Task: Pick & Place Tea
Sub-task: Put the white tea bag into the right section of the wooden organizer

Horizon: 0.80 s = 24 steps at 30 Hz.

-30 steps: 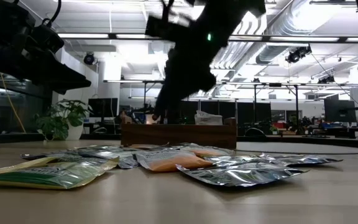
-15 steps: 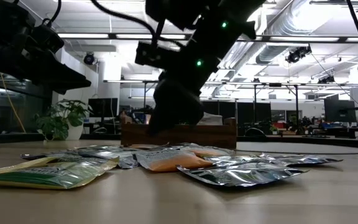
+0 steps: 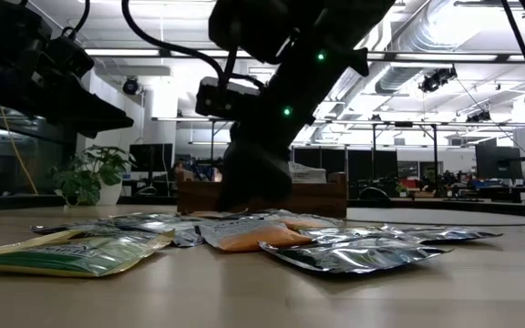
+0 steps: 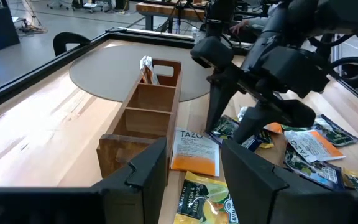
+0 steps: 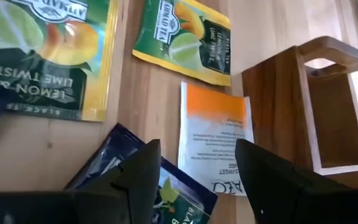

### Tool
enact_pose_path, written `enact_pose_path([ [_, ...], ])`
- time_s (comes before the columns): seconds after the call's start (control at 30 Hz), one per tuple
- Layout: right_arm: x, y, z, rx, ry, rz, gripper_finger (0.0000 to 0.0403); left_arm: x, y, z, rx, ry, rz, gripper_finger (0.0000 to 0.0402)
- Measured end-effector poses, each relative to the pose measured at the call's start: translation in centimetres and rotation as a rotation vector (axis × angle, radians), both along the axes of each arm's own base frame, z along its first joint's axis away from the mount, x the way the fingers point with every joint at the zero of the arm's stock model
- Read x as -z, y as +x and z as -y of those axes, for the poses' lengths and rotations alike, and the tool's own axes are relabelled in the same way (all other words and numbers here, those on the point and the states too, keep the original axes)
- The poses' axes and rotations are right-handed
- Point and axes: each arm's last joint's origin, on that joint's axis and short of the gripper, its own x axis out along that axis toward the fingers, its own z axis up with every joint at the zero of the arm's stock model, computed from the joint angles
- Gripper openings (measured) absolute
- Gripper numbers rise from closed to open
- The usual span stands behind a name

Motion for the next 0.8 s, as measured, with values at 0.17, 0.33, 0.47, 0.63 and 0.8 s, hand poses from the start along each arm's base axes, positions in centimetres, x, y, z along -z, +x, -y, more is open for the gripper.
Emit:
enact_pose_path([
  [0.17,0.0,0.0,0.1,0.008,-0.019,0.001,0.0204,0.0,0.0,0.0,0.000,0.000,0.000,0.0150],
  [0.33,0.4,0.2,0.6,0.008,-0.006,-0.007,0.0204,0.0,0.0,0.0,0.000,0.000,0.000,0.0150],
  [0.47,0.9,0.3,0.6,0.006,0.000,-0.012,0.0204,0.0,0.0,0.0,0.000,0.000,0.000,0.0150],
  [0.63,1.2,0.3,0.8,0.019,-0.001,-0.015,0.0204,0.0,0.0,0.0,0.000,0.000,0.000,0.0150],
  [0.8,1.2,0.3,1.2,0.022,0.012,-0.018,0.0204,0.0,0.0,0.0,0.000,0.000,0.000,0.0150],
])
